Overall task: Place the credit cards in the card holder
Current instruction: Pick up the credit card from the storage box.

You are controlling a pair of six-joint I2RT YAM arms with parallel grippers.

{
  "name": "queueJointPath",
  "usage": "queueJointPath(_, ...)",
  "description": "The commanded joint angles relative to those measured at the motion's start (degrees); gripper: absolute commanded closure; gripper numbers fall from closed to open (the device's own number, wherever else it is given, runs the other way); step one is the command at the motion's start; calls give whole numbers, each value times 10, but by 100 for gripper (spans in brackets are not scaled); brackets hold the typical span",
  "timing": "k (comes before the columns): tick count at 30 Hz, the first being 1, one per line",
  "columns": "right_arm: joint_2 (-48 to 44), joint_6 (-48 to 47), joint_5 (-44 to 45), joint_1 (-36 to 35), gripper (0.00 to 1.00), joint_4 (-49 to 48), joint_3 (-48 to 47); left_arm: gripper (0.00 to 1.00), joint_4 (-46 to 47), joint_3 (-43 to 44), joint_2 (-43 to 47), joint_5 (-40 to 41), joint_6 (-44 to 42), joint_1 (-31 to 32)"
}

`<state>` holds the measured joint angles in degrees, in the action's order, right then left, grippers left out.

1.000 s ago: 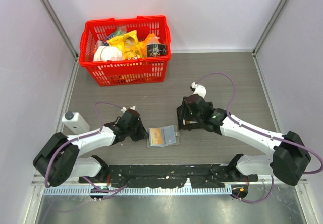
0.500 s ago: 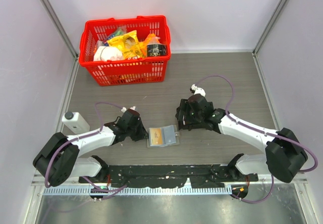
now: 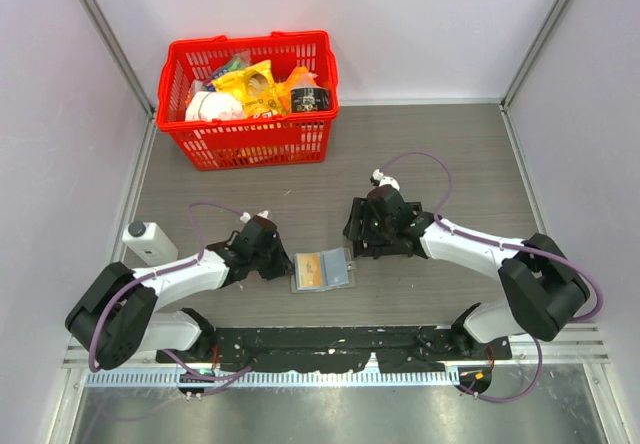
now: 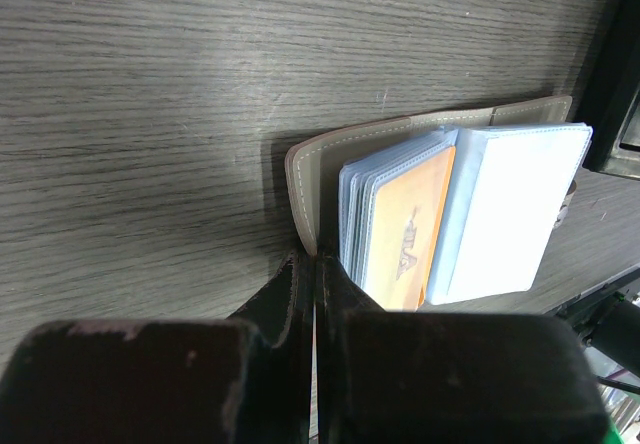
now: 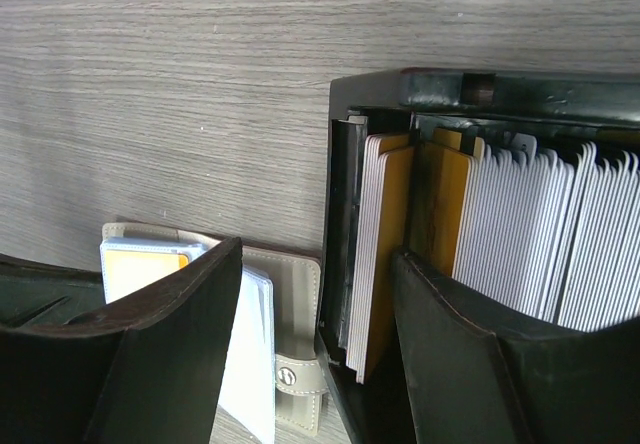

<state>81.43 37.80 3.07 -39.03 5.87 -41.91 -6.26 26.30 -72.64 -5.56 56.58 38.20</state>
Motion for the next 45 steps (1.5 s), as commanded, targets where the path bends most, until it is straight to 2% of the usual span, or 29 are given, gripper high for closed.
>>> queueJointPath(1, -16, 2, -22, 4, 34, -33, 6, 100, -32, 2, -11, 20, -16, 2)
queueJointPath(20, -34, -1, -22, 12, 54, -24, 10, 100, -26, 10, -27, 10, -18, 2)
queueJointPath(33, -54, 3, -22, 14, 60, -23, 14, 100, -27, 11, -29, 9, -19, 1)
queueJointPath(36, -58, 3, -22, 15, 64, -26, 17, 100, -26, 11, -30, 9, -20, 2)
queueJointPath(37, -58, 3, -44, 16, 64, -23, 14, 100, -26, 11, -30, 9, -19, 1)
queueJointPath(38, -58, 1, -44, 16, 64, -23, 15, 100, -25, 10, -29, 9, -18, 1)
queueJointPath(43, -50, -6, -6, 18, 46, -20, 17, 100, -24, 9, -29, 8, -18, 2)
queueJointPath(45, -30, -11, -3, 19, 43, -17, 9, 100, -24, 9, -29, 7, -19, 2)
